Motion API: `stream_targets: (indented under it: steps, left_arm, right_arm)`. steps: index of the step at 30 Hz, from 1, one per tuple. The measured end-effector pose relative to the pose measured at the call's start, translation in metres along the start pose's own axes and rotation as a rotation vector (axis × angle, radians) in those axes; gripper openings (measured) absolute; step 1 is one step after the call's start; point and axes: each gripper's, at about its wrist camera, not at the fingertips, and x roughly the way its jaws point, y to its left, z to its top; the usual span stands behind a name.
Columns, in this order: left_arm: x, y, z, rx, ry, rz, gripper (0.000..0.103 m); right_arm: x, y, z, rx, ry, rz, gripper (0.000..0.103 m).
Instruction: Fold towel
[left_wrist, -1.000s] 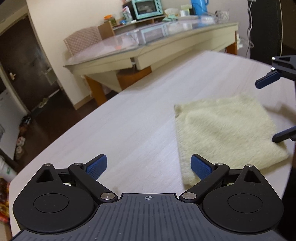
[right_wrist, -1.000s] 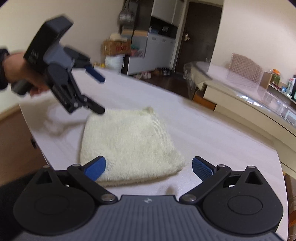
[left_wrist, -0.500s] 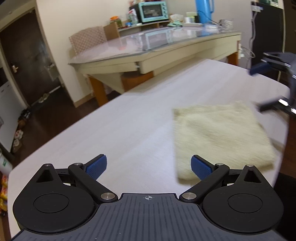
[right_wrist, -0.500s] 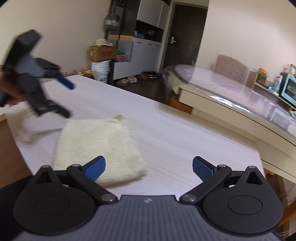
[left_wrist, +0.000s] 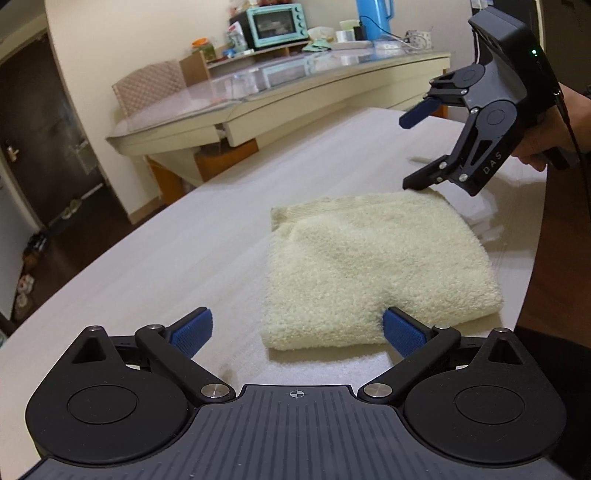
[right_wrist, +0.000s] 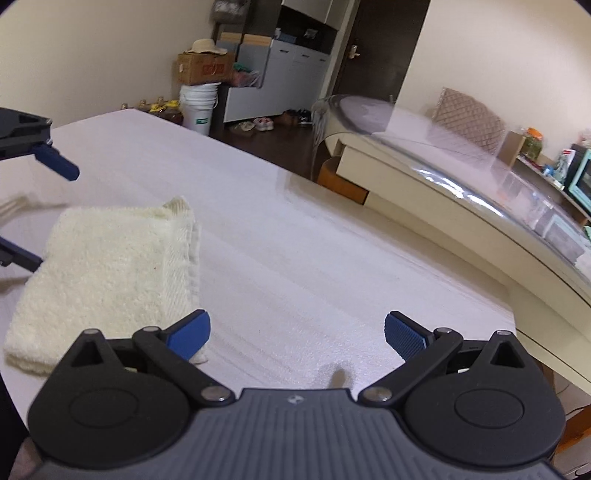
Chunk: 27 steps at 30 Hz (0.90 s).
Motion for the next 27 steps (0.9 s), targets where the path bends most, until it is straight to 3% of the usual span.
stream_targets:
  steps: [11, 15, 22, 27]
  left_arm:
    - [0.016, 0.028, 0.004, 0.011, 0.017, 0.026, 0.103]
    - [0.013, 0.033, 0.005, -0.045, 0.026, 0.074, 0.103]
    - [-0.027, 0.007, -0.005, -0.179, -0.022, 0.034, 0.103]
    - [-0.031, -0.025, -0.010, -0.208, -0.025, 0.019, 0.103]
  right_arm:
    - [-0.020, 0.019, -0.017, 0.063, -0.019, -0.022, 0.102]
    - [-0.028, 0.024, -0.020, 0.074, -0.031, -0.040, 0.102]
    - [-0.062, 0.032, -0.031, 0.156, -0.082, 0.010, 0.102]
    - [-0.071, 0.040, -0.040, 0.194, -0.081, 0.028, 0.102]
